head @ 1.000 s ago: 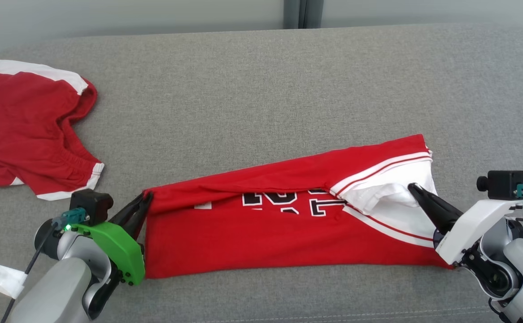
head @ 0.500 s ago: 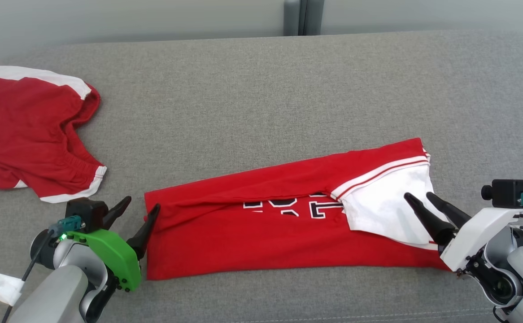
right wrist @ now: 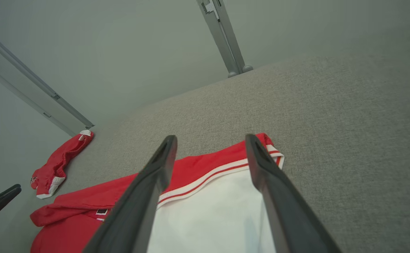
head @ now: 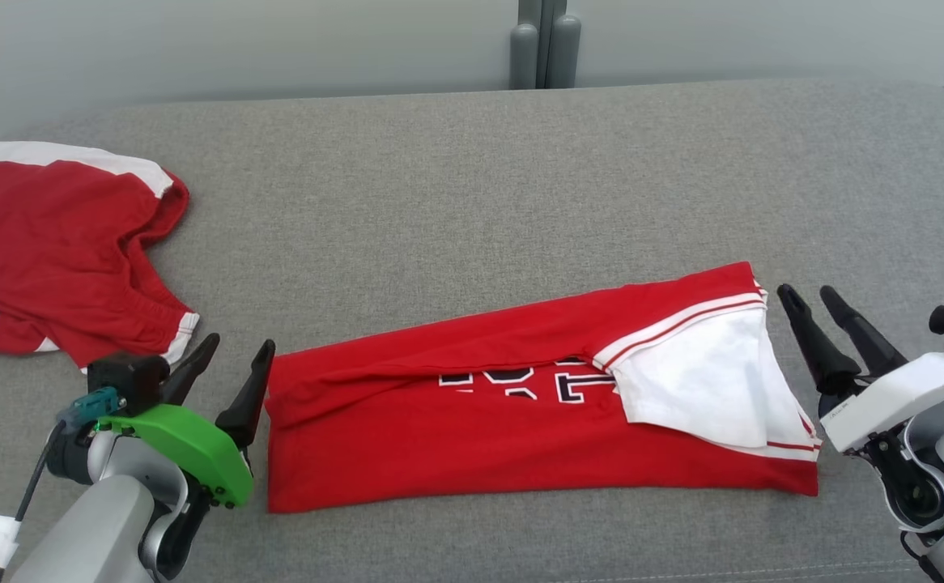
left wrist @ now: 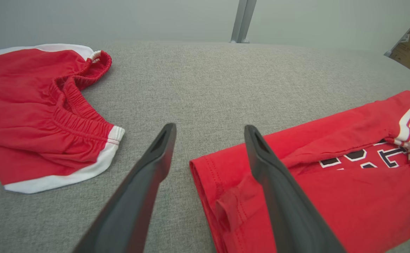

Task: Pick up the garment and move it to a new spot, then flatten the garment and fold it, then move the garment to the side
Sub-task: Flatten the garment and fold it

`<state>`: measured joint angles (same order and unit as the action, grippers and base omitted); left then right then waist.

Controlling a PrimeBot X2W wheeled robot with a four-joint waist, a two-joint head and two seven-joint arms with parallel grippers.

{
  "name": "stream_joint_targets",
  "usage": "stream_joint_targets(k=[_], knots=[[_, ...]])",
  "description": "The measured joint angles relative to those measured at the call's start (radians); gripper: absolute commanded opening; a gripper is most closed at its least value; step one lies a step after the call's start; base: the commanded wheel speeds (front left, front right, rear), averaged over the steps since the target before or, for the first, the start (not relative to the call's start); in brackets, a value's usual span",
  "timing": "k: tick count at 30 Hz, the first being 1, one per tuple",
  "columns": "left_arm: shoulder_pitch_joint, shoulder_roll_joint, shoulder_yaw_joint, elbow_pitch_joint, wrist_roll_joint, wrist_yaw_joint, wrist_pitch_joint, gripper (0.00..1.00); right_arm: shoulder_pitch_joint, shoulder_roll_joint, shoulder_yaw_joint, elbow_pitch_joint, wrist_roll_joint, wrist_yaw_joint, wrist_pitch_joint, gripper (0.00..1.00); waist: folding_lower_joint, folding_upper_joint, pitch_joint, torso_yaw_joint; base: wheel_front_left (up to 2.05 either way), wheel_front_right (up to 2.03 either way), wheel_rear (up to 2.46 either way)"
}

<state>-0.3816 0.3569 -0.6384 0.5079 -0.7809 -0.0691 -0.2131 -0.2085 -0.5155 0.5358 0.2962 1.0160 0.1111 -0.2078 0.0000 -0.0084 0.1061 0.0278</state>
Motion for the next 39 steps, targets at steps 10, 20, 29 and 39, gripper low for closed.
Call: stream_joint_targets(k=[10,20,29,39], knots=[[0.023,-0.012,0.068,-0.072,-0.017,0.053,-0.018,1.00,0.017,0.017,-0.080,-0.023,-0.056,-0.085,-0.044,1.00,0.0000,0.0000,-0.019,0.000,0.00,0.00,0.00],[0.091,-0.021,0.155,-0.139,-0.043,0.124,-0.035,1.00,0.049,0.061,-0.239,-0.106,-0.129,-0.187,-0.047,1.00,0.0000,0.0000,-0.040,-0.004,0.00,0.00,0.00],[0.135,-0.021,0.181,-0.199,-0.041,0.141,-0.036,1.00,0.113,0.105,-0.359,-0.184,-0.278,-0.215,-0.047,1.00,0.0000,0.0000,-0.046,-0.009,0.00,0.00,0.00],[0.162,-0.022,0.184,-0.267,-0.008,0.150,-0.036,1.00,0.193,0.138,-0.380,-0.185,-0.348,-0.220,-0.047,1.00,0.0000,0.0000,-0.043,-0.003,0.00,0.00,0.00]])
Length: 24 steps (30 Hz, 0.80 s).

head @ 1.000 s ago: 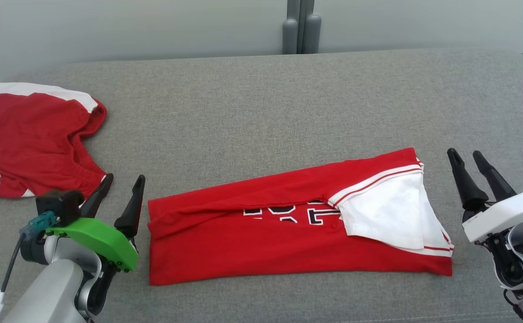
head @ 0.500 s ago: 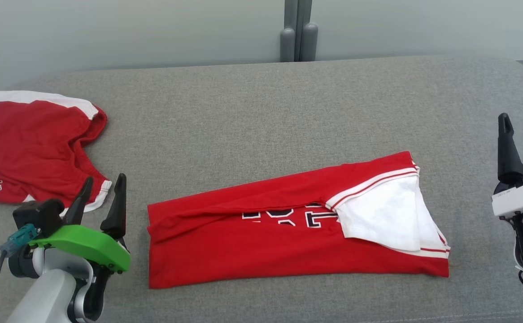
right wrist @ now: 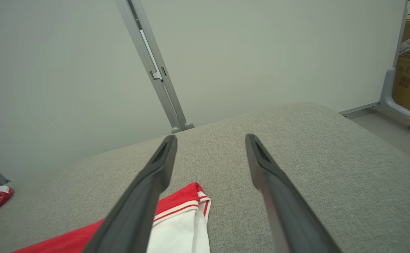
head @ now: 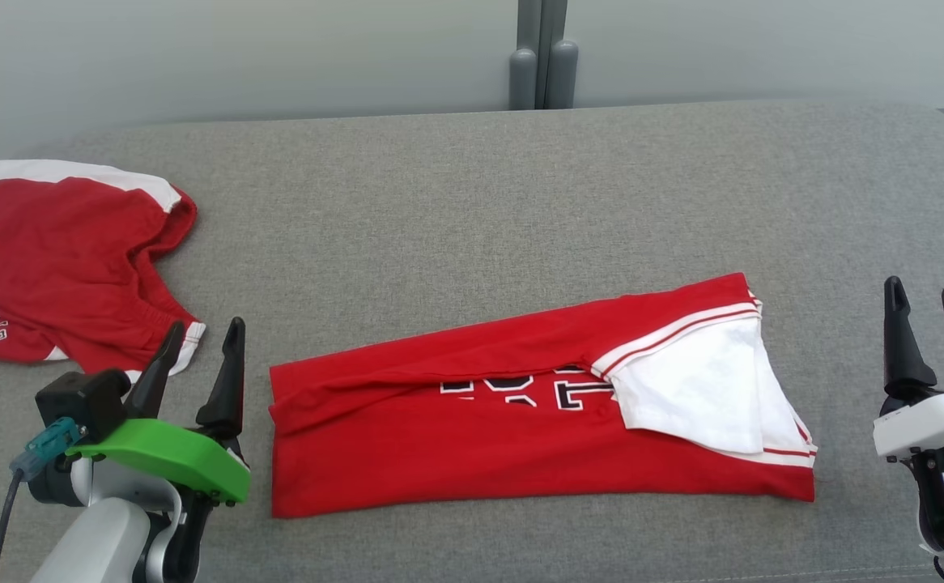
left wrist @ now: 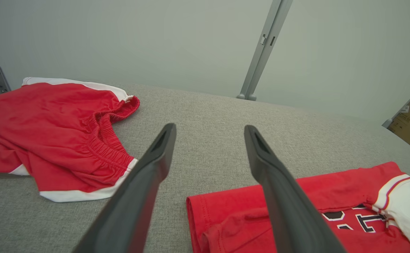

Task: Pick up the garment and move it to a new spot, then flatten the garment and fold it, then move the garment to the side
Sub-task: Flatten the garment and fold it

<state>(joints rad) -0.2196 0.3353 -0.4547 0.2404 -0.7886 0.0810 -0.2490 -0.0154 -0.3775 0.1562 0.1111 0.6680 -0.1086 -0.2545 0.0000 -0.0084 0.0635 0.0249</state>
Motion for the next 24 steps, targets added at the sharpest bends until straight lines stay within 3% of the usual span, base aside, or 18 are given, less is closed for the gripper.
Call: stream_joint_targets(k=[10,24], knots=[[0.000,0.001,-0.005,-0.055,0.020,0.002,0.000,1.00,0.010,0.028,0.013,0.092,-0.002,0.000,0.000,1.00,0.0000,0.0000,0.025,0.043,0.00,0.00,0.00],[0.000,0.018,-0.032,-0.097,0.049,0.003,0.002,1.00,-0.020,0.111,0.018,0.326,0.117,0.028,0.044,1.00,0.0000,0.0000,0.064,0.130,0.00,0.00,0.00]])
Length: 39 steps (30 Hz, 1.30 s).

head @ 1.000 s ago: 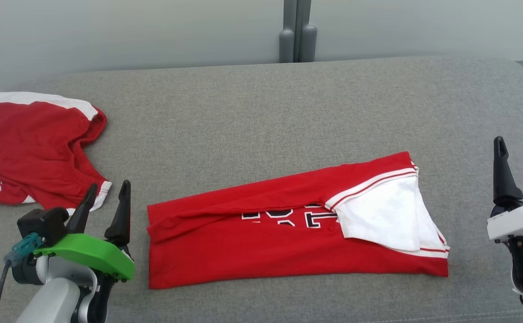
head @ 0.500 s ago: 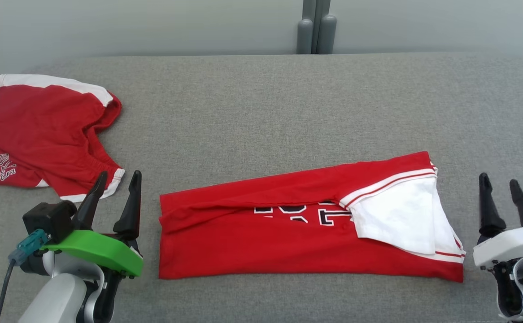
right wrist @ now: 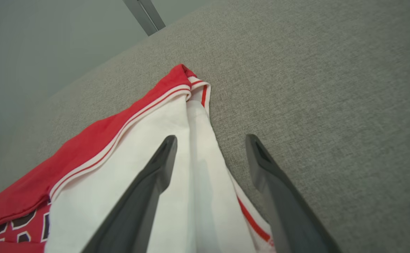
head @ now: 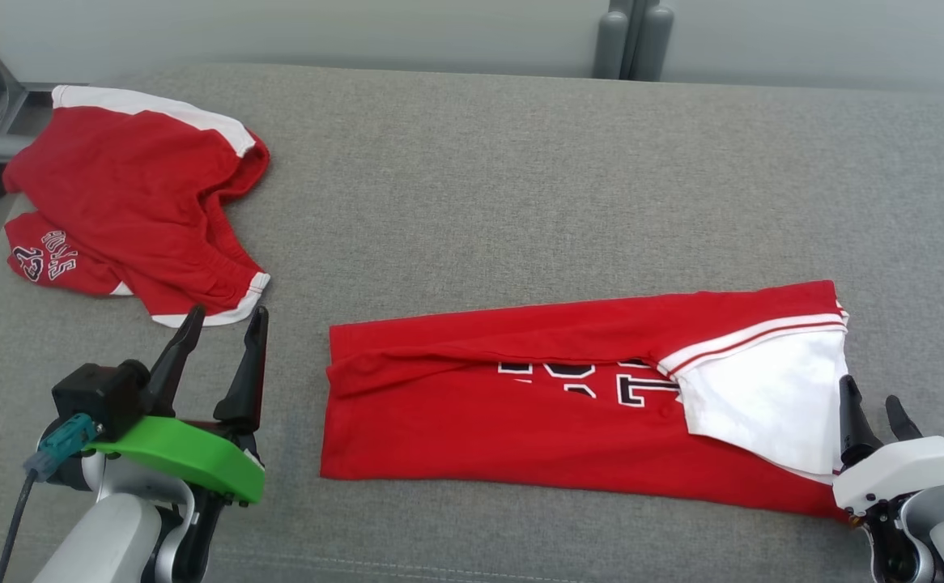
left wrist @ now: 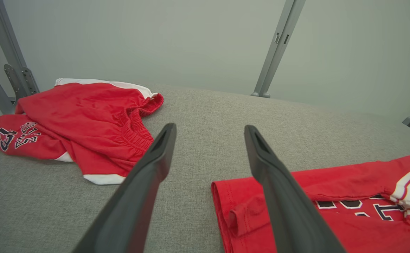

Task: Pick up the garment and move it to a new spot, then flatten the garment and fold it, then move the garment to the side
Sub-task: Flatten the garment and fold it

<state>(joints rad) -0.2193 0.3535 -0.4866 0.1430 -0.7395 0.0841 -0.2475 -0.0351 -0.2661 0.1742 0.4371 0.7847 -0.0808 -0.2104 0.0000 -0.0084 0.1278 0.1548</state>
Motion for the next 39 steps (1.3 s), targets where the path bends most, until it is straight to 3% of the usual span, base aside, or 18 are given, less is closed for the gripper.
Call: stream_joint_targets(k=[13,17,18,20,21,22,23,29,39], knots=[[0.002,0.005,0.004,-0.018,0.003,0.004,0.002,1.00,-0.100,0.007,-0.009,0.148,0.040,0.002,0.071,1.00,0.0000,0.0000,0.026,0.075,0.00,0.00,0.00],[0.014,0.008,0.011,-0.017,0.003,0.006,0.002,1.00,-0.125,0.016,0.001,0.178,0.058,0.026,0.101,1.00,0.0000,0.0000,0.020,0.079,0.00,0.00,0.00],[0.018,0.008,0.013,-0.017,0.003,0.006,0.002,1.00,-0.127,0.017,0.003,0.183,0.066,0.032,0.114,0.88,0.0000,0.0000,0.017,0.078,0.00,0.00,0.00],[0.020,0.008,0.015,-0.017,0.003,0.007,0.002,1.00,-0.131,0.021,0.005,0.193,0.079,0.042,0.133,0.45,0.0000,0.0000,0.013,0.076,0.00,0.00,0.00],[0.021,0.008,0.015,-0.017,0.003,0.007,0.002,1.00,-0.134,0.022,0.007,0.199,0.080,0.049,0.138,0.38,0.0000,0.0000,0.010,0.075,0.00,0.00,0.00],[0.021,0.008,0.017,-0.017,0.003,0.007,0.002,1.00,-0.137,0.023,0.009,0.206,0.081,0.054,0.143,0.05,0.0000,0.0000,0.008,0.074,0.00,0.00,0.00],[0.022,0.008,0.018,-0.018,0.003,0.007,0.002,1.00,-0.139,0.025,0.010,0.211,0.083,0.056,0.147,0.00,0.0000,0.0000,0.005,0.072,0.00,0.00,0.00],[0.039,0.010,0.026,-0.019,0.003,0.010,0.002,1.00,-0.141,0.040,0.019,0.217,0.086,0.087,0.145,0.00,0.0000,0.0000,-0.005,0.057,0.00,0.00,0.00],[0.058,0.011,0.027,-0.025,0.003,0.013,0.001,1.00,-0.164,0.025,-0.005,0.217,0.072,0.124,0.048,0.00,0.0000,0.0000,-0.027,0.018,0.00,0.00,0.00]])
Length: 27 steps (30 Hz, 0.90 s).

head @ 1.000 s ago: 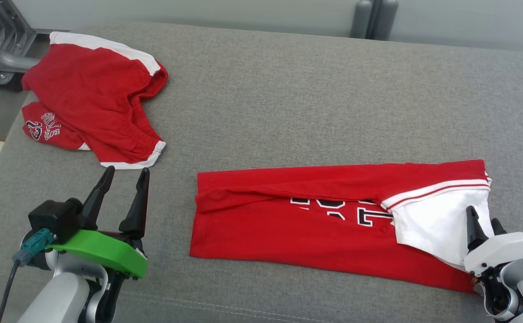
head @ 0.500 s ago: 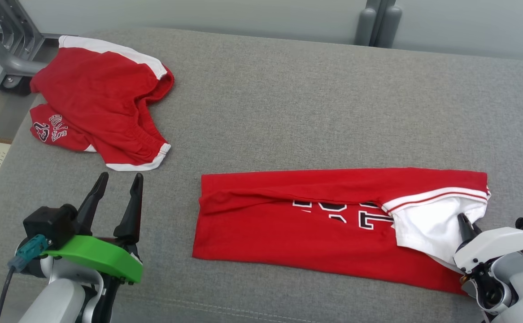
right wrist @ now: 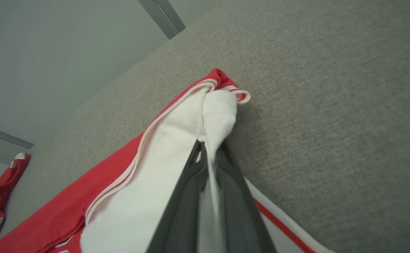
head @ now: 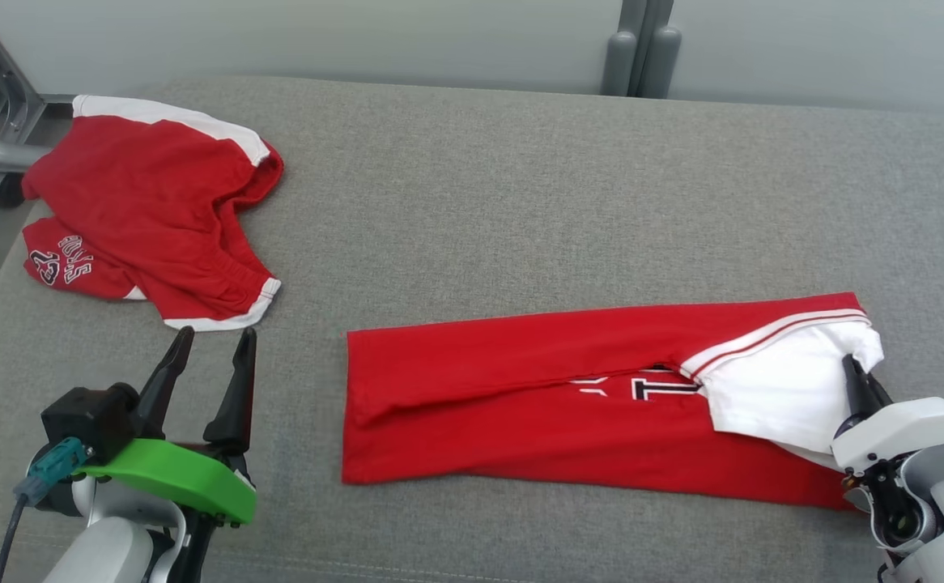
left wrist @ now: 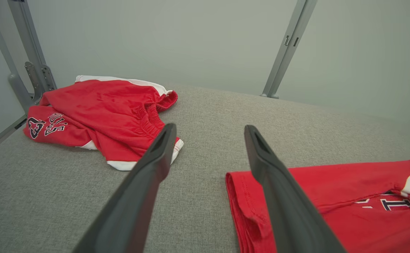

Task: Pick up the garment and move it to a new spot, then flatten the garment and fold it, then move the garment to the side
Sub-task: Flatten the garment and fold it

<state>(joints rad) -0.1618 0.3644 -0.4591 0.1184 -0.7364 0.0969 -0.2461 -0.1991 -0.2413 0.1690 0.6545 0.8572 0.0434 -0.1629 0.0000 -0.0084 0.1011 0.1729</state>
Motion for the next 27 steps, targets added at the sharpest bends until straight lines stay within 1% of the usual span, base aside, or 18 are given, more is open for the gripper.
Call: stream_joint_targets(k=[8,13,15,20,27], knots=[[0.010,0.000,0.002,-0.015,0.000,0.000,0.000,1.00,0.000,-0.079,-0.031,0.022,-0.014,0.000,-0.023,0.00,0.0000,0.0000,-0.009,-0.029,0.00,0.00,0.00],[0.019,0.000,-0.001,-0.023,0.000,0.002,0.006,1.00,0.000,-0.109,-0.043,0.026,-0.017,0.001,-0.031,0.00,0.0000,0.0000,-0.010,-0.044,0.00,0.00,0.00],[0.019,0.000,-0.002,-0.027,0.000,0.002,0.008,1.00,0.000,-0.120,-0.045,0.019,-0.022,0.009,-0.036,0.00,0.0000,0.0000,-0.011,-0.046,0.00,0.00,0.00],[0.019,-0.001,-0.003,-0.028,0.000,0.002,0.008,1.00,-0.003,-0.116,-0.014,-0.046,-0.053,0.037,-0.048,0.00,0.0000,0.0000,-0.018,-0.051,0.00,0.00,0.00],[0.020,-0.005,-0.010,-0.029,0.000,0.002,0.009,1.00,-0.011,-0.075,0.070,-0.165,-0.084,0.062,-0.056,0.00,0.0000,0.0000,-0.024,-0.049,0.00,0.00,0.00]])
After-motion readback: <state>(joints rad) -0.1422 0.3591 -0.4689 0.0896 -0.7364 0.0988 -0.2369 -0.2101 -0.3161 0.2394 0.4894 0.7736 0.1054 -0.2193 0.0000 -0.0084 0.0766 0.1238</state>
